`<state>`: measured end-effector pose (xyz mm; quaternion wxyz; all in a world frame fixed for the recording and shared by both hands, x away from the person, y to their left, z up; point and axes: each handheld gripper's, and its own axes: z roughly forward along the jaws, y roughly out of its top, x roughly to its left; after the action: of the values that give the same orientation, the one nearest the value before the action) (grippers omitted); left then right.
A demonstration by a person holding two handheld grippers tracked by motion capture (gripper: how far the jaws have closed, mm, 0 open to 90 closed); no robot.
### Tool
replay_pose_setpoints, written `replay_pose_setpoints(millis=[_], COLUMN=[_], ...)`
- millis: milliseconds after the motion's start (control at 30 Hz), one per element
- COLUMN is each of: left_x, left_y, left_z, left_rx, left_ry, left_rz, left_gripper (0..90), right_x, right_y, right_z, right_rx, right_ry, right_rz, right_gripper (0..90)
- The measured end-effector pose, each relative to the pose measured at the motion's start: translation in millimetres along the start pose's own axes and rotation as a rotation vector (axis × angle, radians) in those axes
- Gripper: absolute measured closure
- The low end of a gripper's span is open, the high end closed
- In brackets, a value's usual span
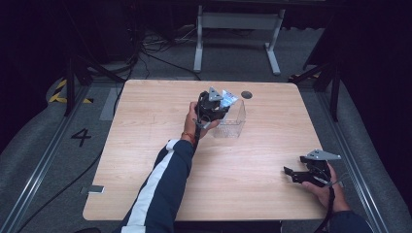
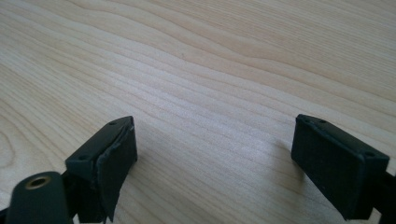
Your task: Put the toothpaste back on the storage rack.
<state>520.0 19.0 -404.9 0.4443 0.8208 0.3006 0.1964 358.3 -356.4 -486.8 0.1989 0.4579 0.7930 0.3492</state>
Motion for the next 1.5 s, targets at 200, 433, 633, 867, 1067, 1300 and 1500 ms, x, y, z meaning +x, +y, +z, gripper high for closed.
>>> replay_pose_setpoints(millis=[200, 433, 633, 867, 1067, 1300, 1500], left_x=[-5.5, -4.8, -8.9, -7.1, -4.9, -4.1, -4.3], left_y=[0.7, 3.5, 7.8, 11.7, 13.4, 14.7, 13.5], left_z=[2.4, -4.0, -12.7, -27.1, -41.8, -55.5, -68.2], left_rx=[0.033, -0.006, -0.013, -0.024, -0.010, 0.023, 0.065], left_ry=[0.009, 0.030, 0.062, 0.082, 0.082, 0.092, 0.107], left_rz=[0.035, 0.017, 0.036, 0.052, 0.062, 0.068, 0.087], left_gripper=[56.2, 50.9, 40.9, 35.8, 33.7, 30.2, 26.8], right_x=[0.5, 0.6, 0.5, 0.6, 0.8, 0.9, 0.9], right_y=[0.3, 0.4, 0.5, 0.5, 0.4, 0.4, 0.4], right_z=[0.2, 0.4, 0.4, 0.4, 0.4, 0.3, 0.3], right_rx=[-0.001, -0.001, 0.000, 0.000, -0.001, -0.001, -0.001], right_ry=[-0.002, -0.001, -0.001, -0.001, -0.003, -0.004, -0.004], right_rz=[0.004, 0.005, 0.004, 0.004, 0.006, 0.006, 0.006], right_gripper=[14.4, 14.4, 14.3, 14.4, 14.4, 14.4, 14.4])
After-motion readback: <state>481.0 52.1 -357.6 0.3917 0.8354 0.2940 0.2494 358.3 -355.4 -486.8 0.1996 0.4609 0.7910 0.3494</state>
